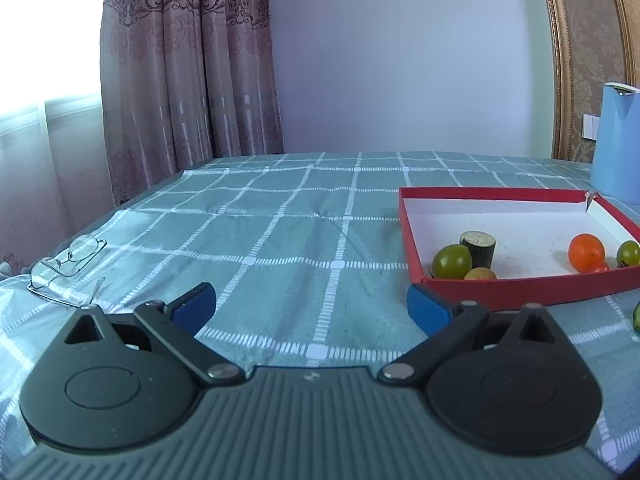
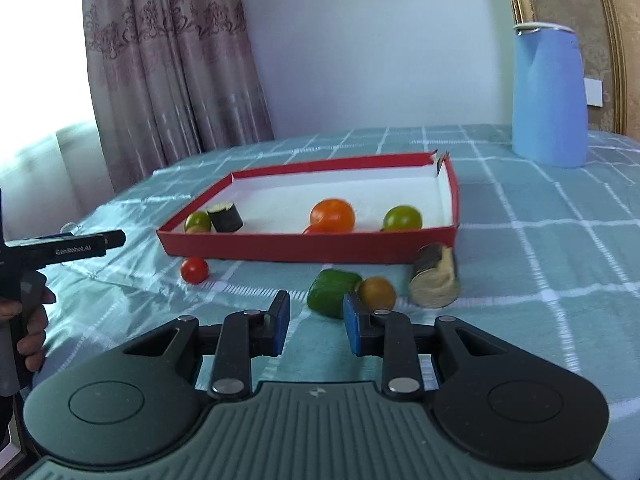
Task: Organize fruits
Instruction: 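Grasp the green pepper chunk with the right gripper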
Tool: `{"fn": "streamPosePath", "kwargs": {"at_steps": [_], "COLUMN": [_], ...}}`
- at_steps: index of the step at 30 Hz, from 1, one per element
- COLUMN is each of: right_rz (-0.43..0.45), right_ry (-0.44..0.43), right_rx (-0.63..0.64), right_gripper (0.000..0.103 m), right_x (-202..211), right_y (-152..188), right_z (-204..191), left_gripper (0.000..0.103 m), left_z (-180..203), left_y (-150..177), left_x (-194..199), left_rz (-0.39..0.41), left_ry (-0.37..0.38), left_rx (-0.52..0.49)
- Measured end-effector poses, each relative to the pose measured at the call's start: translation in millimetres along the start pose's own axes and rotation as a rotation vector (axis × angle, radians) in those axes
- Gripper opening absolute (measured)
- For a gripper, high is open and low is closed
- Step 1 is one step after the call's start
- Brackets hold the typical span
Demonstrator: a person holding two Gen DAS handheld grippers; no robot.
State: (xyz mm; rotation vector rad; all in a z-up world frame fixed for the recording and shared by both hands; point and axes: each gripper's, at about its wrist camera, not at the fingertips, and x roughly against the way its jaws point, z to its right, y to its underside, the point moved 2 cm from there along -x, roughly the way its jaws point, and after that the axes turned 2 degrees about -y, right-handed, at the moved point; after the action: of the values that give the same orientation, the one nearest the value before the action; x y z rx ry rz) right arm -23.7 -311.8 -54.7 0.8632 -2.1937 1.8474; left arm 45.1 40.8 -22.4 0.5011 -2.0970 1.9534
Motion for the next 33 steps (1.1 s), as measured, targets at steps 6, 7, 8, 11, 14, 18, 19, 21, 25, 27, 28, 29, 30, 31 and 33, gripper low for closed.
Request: {"fn": "streamPosePath", "kwargs": {"at_steps": [6,7,8,11,14,18,19,21,25,27,28,29,30,31,33], "right_rz": [-0.047,-0.049,-0.052,-0.058,-0.046,-0.013,-0.013,-0.016,-0.031,-0.032,-0.034,-0.039,-0.043,-0.049,-0.059], "right_ry": [0.046,0.055,0.066,0.078,0.096,0.128,0.126,0.147,0.158,0.174,0.178,0.185,0.189,0.191,0.184], "right_rx": [-0.020,-0.021,-0.022,-0.028,-0.026,-0.011,-0.012,-0.002,-0.015,-0.027,-0.034,-0.042,-0.047,-0.051,-0.070], "right_gripper": [0.028,0.028,0.028,0.031,0.060,0.076,0.076,0.076,0.076,0.076,0.076,0.075,0.075,0.074,0.071], "right_x": [-13.7,-15.1,-16.4,-20.8,-23.0,-23.1,-24.2,-26.3,-24.8,-24.6,-25.4,-26.9,-28.5,-30.8,-35.3], "right_y": [1.1,0.7,0.1,-2.6,-6.1,-11.1,-12.3,-12.2,-8.1,-6.9,-6.9,-7.5,-7.7,-8.1,-8.3], "right_z": [-2.1,-1.6,-1.7,-2.2,-4.3,-10.2,-11.4,-14.7,-21.1,-23.0,-23.2,-22.6,-22.3,-22.0,-20.8], "left_gripper": [0.102,0.102,0.102,0.102,0.102,0.102,0.102,0.102,0.102,0.102,0.102,0.102,0.102,0.102,0.102], "left_z": [-3.5,-4.0,-4.8,-6.4,-7.9,-9.6,-9.9,-10.8,-12.1,-12.3,-12.5,-12.6,-12.7,-13.3,-14.4], "left_y": [0.1,0.3,0.4,0.4,0.5,0.6,0.6,0.7,1.0,0.8,0.7,0.9,1.2,1.2,1.0], "left_x": [0.4,0.8,1.4,1.4,2.0,2.0,1.9,1.9,1.8,1.4,1.3,1.4,1.7,1.5,1.0], "left_rz": [0.004,0.005,0.006,0.005,0.008,0.006,0.005,0.006,0.005,0.004,0.004,0.004,0.004,0.004,0.000], "left_ry": [0.017,0.020,0.023,0.031,0.037,0.045,0.048,0.051,0.062,0.066,0.068,0.070,0.071,0.072,0.077], "left_rx": [0.020,0.023,0.027,0.036,0.046,0.056,0.057,0.059,0.064,0.066,0.067,0.068,0.070,0.072,0.075]}}
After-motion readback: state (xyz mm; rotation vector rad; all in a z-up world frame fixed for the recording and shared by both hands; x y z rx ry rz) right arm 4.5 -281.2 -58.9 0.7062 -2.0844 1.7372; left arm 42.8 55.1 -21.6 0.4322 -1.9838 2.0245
